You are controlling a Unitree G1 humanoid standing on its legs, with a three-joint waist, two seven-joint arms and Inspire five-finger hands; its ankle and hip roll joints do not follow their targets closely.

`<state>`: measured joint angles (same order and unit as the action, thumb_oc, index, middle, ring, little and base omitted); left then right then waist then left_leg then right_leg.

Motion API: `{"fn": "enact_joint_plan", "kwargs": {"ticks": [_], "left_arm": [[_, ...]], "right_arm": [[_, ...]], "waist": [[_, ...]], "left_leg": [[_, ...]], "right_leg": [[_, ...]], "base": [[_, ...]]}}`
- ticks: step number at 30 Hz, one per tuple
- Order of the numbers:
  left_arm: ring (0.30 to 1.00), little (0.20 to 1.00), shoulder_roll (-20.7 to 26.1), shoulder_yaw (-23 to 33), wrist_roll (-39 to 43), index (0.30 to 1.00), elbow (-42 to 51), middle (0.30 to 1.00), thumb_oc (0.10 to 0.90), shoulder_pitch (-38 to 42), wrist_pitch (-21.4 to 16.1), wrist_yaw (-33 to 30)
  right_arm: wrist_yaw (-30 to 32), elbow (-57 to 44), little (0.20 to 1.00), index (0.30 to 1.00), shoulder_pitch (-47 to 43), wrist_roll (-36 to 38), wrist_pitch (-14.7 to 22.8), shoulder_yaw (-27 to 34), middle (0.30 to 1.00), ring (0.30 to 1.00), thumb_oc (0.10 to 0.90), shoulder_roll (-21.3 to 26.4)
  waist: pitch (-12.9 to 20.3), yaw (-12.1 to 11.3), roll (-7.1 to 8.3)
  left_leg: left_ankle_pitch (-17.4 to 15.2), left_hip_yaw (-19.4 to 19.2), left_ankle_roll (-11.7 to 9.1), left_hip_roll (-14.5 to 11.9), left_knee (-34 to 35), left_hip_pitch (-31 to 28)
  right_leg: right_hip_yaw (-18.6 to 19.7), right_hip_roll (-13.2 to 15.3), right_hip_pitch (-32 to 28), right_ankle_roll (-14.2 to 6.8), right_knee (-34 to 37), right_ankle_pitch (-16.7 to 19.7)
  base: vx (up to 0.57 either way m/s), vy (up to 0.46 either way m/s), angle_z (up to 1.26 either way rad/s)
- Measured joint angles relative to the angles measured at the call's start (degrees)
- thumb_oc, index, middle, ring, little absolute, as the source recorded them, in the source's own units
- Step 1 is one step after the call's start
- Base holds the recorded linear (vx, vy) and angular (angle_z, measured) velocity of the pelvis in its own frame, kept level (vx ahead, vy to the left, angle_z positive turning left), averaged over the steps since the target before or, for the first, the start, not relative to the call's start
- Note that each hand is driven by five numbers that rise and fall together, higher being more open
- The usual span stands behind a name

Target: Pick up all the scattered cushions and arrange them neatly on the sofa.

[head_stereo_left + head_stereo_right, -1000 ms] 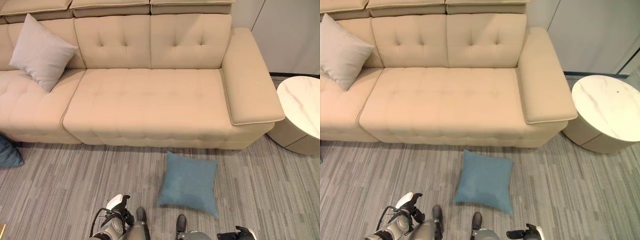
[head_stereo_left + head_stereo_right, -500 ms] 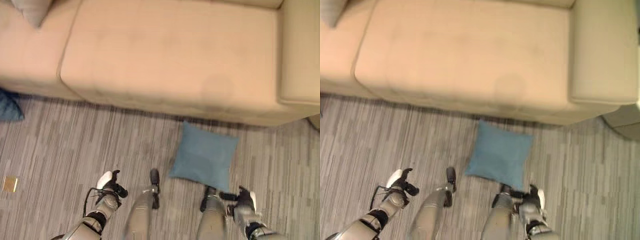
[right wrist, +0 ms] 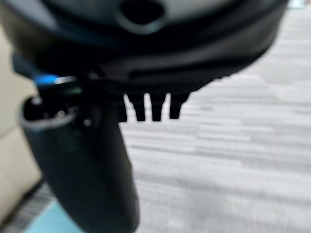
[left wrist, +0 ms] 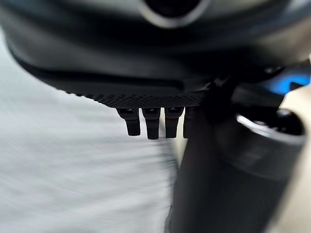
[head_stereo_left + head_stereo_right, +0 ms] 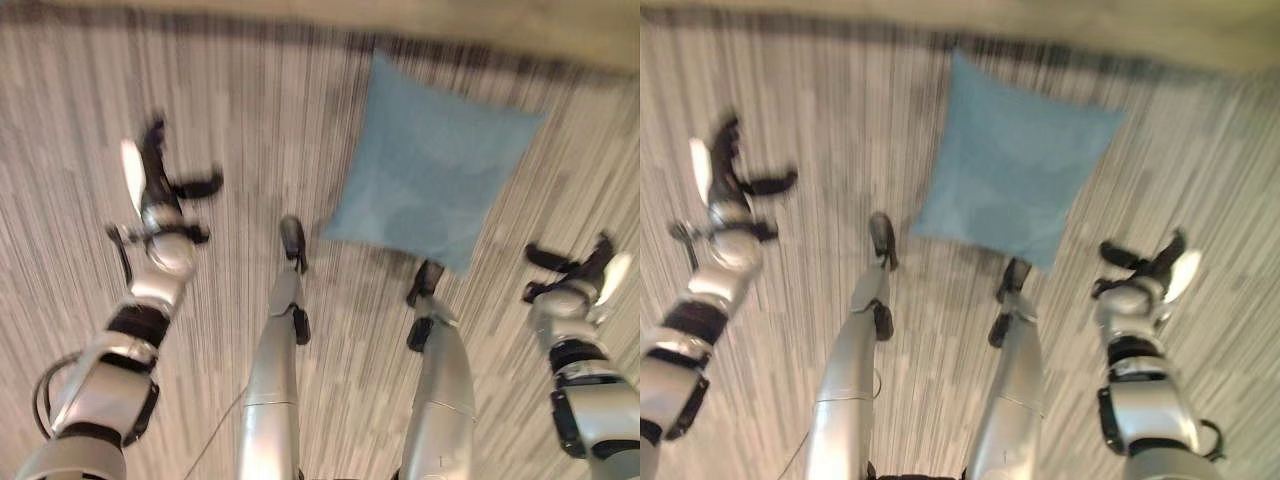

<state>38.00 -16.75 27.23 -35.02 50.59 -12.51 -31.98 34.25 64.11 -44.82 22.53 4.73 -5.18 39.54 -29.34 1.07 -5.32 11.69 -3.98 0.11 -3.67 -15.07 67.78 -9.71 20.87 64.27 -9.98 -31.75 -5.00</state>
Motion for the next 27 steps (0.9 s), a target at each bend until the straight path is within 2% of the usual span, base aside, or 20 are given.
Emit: {"fn": "enact_joint_plan", "kwargs": {"ticks": [2,4,6,8,11,13,14,15,16,17,18,19,21,22,23,26,27], "left_arm": [[0.900,0.900,-0.68,-0.16,2.38,0.900,3.30,0.900,0.800,0.62,-0.44,-0.07],[0.900,0.900,-2.79,-0.62,1.90,0.900,7.95,0.900,0.800,-1.67,-1.62,-0.08],[0.900,0.900,-4.47,-0.84,1.89,0.900,9.06,0.900,0.800,-3.56,-1.60,0.21],[0.900,0.900,-6.38,-1.19,1.95,0.900,8.54,0.900,0.800,-4.58,-1.29,0.57],[0.900,0.900,-7.83,-1.08,2.75,0.900,9.04,0.900,0.800,-6.66,-1.17,2.63],[0.900,0.900,-8.91,-0.13,4.77,0.900,11.33,0.900,0.800,-8.29,-1.35,3.08],[0.900,0.900,-8.61,-0.76,6.29,0.900,10.20,0.900,0.800,-6.51,-0.66,3.83],[0.900,0.900,-10.41,-0.54,7.26,0.900,8.30,0.900,0.800,-4.65,0.02,5.60],[0.900,0.900,-10.96,-0.65,7.44,0.900,10.23,0.900,0.800,-5.89,-1.08,6.16],[0.900,0.900,-10.16,-1.16,7.43,0.900,14.22,0.900,0.800,-8.34,-3.85,6.60],[0.900,0.900,-9.95,-1.28,7.45,0.900,15.08,0.900,0.800,-8.74,-4.33,7.08],[0.900,0.900,-9.91,-2.51,7.58,0.900,14.60,0.900,0.800,-8.40,-3.96,8.13],[0.900,0.900,-11.25,-3.80,7.52,0.900,10.93,0.900,0.800,-7.12,-2.83,9.76],[0.900,0.900,-11.93,-4.50,7.57,0.900,10.24,0.900,0.800,-7.58,-1.85,10.45],[0.900,0.900,-12.45,-5.12,7.56,0.900,10.14,0.900,0.800,-8.24,-1.42,11.15],[0.900,0.900,-14.82,-5.66,7.57,0.900,9.73,0.900,0.800,-9.41,-0.96,11.66],[0.900,0.900,-14.87,-6.17,7.59,0.900,8.79,0.900,0.800,-8.97,-0.12,12.31]], "right_arm": [[0.35,-1.49,0.900,0.900,-0.65,-0.59,-0.32,-0.86,0.900,0.900,0.800,-0.80],[1.24,-6.33,0.900,0.900,0.71,-0.33,2.08,2.76,0.900,0.900,0.800,-2.10],[1.81,-7.06,0.900,0.900,-0.48,1.43,3.89,3.71,0.900,0.900,0.800,-3.10],[1.29,-8.48,0.900,0.900,-0.73,2.90,4.13,3.29,0.900,0.900,0.800,-4.47],[-1.76,-9.35,0.900,0.900,-0.42,5.54,6.17,1.86,0.900,0.900,0.800,-6.88],[-5.41,-10.77,0.900,0.900,0.67,6.95,6.98,-2.00,0.900,0.900,0.800,-7.88],[-6.63,-4.74,0.900,0.900,-5.93,8.14,5.93,-1.92,0.900,0.900,0.800,-9.01],[-6.52,3.70,0.900,0.900,-12.49,12.78,1.64,-6.25,0.900,0.900,0.800,-9.06],[-7.26,2.01,0.900,0.900,-11.61,12.93,2.27,-9.36,0.900,0.900,0.800,-8.14],[-9.28,-1.42,0.900,0.900,-10.20,12.60,4.59,-11.94,0.900,0.900,0.800,-6.31],[-10.26,-1.45,0.900,0.900,-9.56,13.30,4.60,-11.96,0.900,0.900,0.800,-5.12],[-11.72,-1.41,0.900,0.900,-10.48,15.78,3.62,-12.98,0.900,0.900,0.800,-4.14],[-14.17,0.33,0.900,0.900,-9.50,16.65,4.83,-13.40,0.900,0.900,0.800,-4.12],[-15.64,0.94,0.371,0.371,-8.92,16.58,4.76,-13.38,0.371,0.371,0.447,-4.10],[-16.46,0.58,0.300,0.300,-7.45,16.15,5.47,-13.15,0.300,0.300,0.400,-3.88],[-16.97,1.50,0.300,0.300,-6.66,13.97,6.03,-11.58,0.300,0.300,0.400,-4.13],[-17.52,6.18,0.300,0.300,-10.35,13.57,3.44,-10.05,0.300,0.300,0.400,-4.65]], "waist": [[-0.06,0.36,-0.09],[0.25,-0.48,-0.84],[0.26,-0.43,-1.69],[0.17,-0.75,-2.00],[0.18,-1.87,-2.60],[0.28,-2.41,-2.86],[-0.34,-3.48,-3.21],[0.61,-3.44,-4.26],[1.78,-3.96,-4.37],[2.58,-5.43,-4.53],[2.60,-5.28,-4.62],[2.78,-5.80,-5.03],[2.81,-5.63,-5.06],[2.82,-5.16,-5.05],[2.84,-5.09,-5.08],[2.83,-5.25,-5.12],[2.82,-5.48,-5.13]], "left_leg": [[0.05,-0.73,-0.07,0.00,0.42,1.95],[0.49,-2.11,-0.26,0.52,2.25,3.81],[0.55,-2.26,-0.31,0.73,2.43,5.54],[0.56,-2.23,-0.32,0.94,2.44,6.90],[0.56,-2.04,-0.35,1.29,2.25,8.77],[0.56,-1.94,-0.37,2.03,2.10,9.90],[0.99,-1.55,-0.98,2.50,1.34,9.77],[1.06,-1.02,-1.10,2.41,1.01,10.75],[1.29,-0.82,-1.21,2.75,1.23,11.81],[1.41,-0.43,-1.37,3.06,1.24,12.90],[1.60,-0.33,-1.39,2.96,0.84,13.35],[1.58,-0.17,-1.37,3.03,0.17,14.21],[1.24,0.05,-0.98,3.47,-0.86,14.92],[1.16,0.22,-0.90,3.24,-0.99,15.08],[1.12,0.18,-0.84,3.24,-1.49,15.45],[1.16,0.20,-0.86,3.46,-1.58,15.43],[1.19,0.32,-0.89,3.27,-1.63,15.27]], "right_leg": [[0.73,0.31,3.37,0.49,-1.19,-0.64],[2.75,0.72,7.82,0.43,-2.18,-1.16],[3.57,0.83,10.09,0.31,-2.60,-1.41],[3.84,1.38,12.21,0.70,-3.46,-1.71],[4.18,1.67,14.79,1.32,-5.47,-2.62],[4.64,2.45,16.60,1.04,-7.30,-3.93],[5.23,2.67,16.35,0.45,-8.98,-4.60],[5.27,2.98,17.21,0.67,-10.21,-5.31],[5.31,3.39,18.61,0.42,-10.41,-5.53],[5.26,3.37,19.67,1.10,-10.71,-5.96],[5.40,3.48,20.28,1.12,-11.39,-5.96],[5.32,3.47,20.73,1.24,-12.03,-6.03],[5.29,3.58,20.93,1.35,-12.15,-6.12],[5.21,3.76,20.95,1.35,-12.17,-6.14],[5.19,3.84,21.11,1.35,-12.21,-6.13],[5.11,3.75,20.88,1.33,-12.34,-6.06],[4.97,3.37,20.55,1.47,-12.20,-5.78]], "base": [[0.11,0.071,-0.01],[0.12,0.103,0.01],[0.06,0.057,0.01],[0.08,0.083,0.05],[0.07,0.039,0.11],[0.06,-0.054,0.18],[0.05,-0.029,0.20],[0.02,0.061,0.21],[0.04,0.046,0.17],[0.03,0.017,0.10],[0.04,0.027,0.05],[0.04,0.025,0.04],[0.02,0.013,0.01],[0.02,0.033,0.02],[0.02,0.038,0.01],[0.00,0.005,-0.02],[0.00,0.011,-0.04]]}}
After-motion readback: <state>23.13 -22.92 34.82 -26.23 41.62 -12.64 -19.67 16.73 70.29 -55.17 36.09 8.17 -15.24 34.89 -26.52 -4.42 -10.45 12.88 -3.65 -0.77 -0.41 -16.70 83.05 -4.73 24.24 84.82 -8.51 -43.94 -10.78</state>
